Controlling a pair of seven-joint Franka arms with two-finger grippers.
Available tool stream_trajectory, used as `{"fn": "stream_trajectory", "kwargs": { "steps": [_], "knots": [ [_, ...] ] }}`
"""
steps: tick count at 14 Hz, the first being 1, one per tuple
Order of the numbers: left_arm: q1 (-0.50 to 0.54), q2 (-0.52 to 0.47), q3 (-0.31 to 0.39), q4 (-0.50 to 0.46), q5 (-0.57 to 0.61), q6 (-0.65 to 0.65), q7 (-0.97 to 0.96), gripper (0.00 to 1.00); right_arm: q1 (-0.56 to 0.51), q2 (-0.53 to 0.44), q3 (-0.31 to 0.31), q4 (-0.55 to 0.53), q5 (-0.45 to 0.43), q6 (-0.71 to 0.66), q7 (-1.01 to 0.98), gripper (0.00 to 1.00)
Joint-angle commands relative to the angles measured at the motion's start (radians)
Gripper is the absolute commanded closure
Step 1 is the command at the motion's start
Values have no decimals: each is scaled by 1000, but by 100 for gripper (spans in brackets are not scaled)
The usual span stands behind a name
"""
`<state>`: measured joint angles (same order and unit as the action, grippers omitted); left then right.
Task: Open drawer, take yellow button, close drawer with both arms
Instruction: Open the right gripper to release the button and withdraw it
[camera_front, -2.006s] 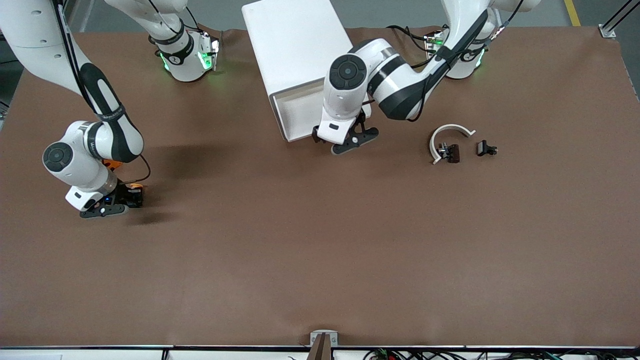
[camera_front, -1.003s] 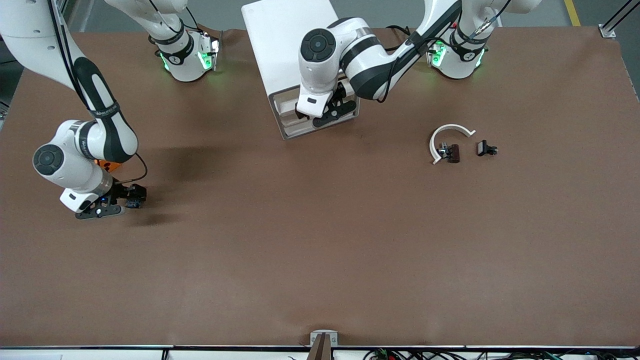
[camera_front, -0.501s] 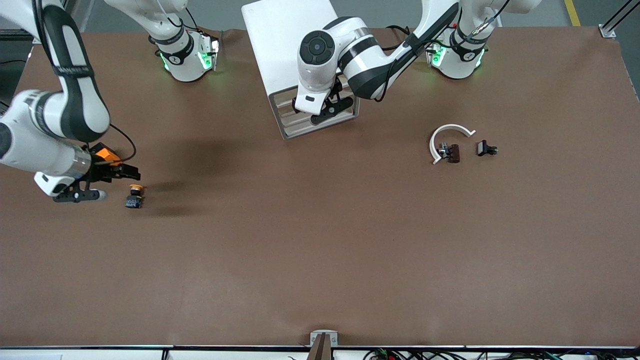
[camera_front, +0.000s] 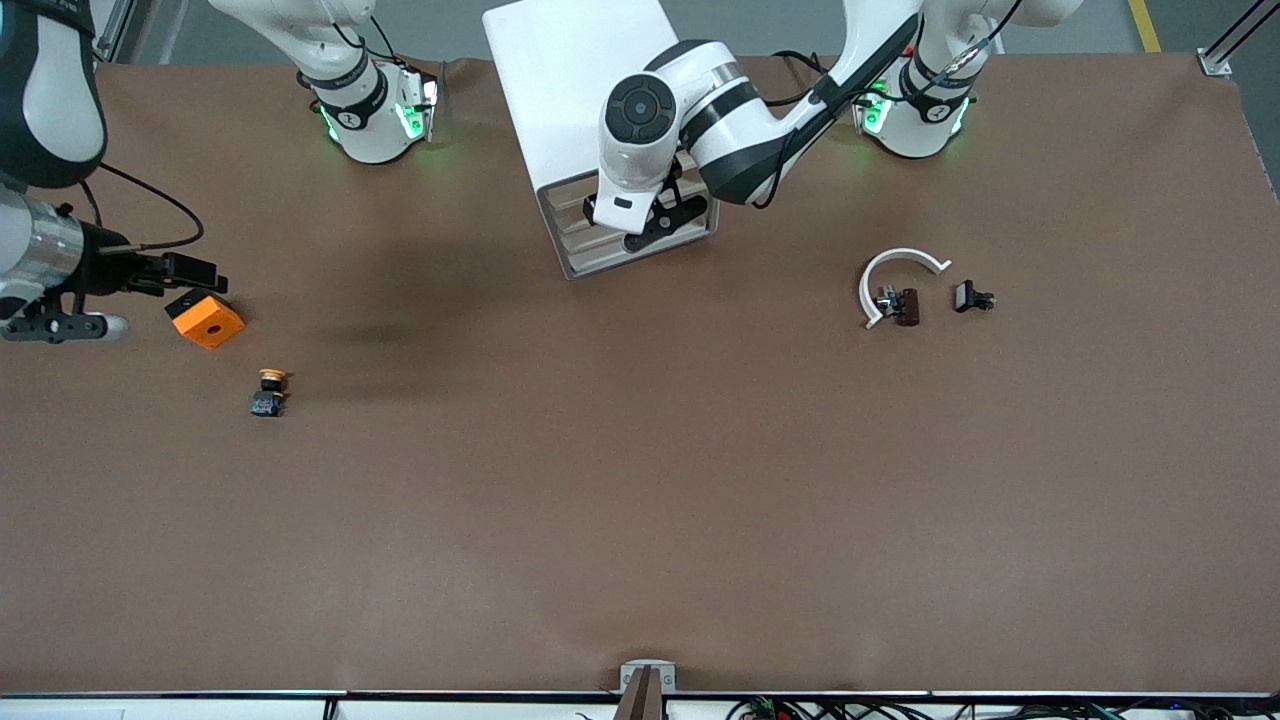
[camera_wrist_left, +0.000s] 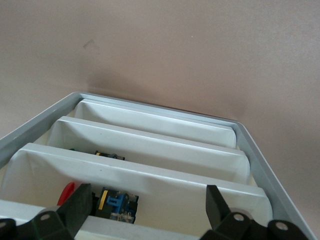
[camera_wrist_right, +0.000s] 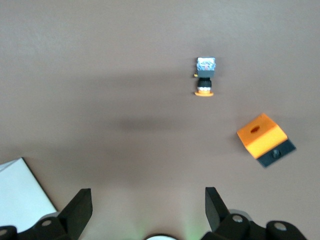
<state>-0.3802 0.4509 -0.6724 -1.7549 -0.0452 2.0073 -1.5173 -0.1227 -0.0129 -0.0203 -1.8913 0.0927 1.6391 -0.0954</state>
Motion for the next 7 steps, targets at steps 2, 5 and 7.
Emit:
{"fn": "stream_trajectory", "kwargs": {
  "steps": [2,5,7],
  "knots": [
    [-8,17,-18,31,-39,2,-12,0,44,-27,36,112,-44,-99,199,0],
    [7,25,-12,55,-15,4,0,0,54,-16,46,253,-44,-157,226,0],
    [41,46,-12,83,24,2,0,0,63,-13,46,300,-45,-166,217,0]
  ]
}}
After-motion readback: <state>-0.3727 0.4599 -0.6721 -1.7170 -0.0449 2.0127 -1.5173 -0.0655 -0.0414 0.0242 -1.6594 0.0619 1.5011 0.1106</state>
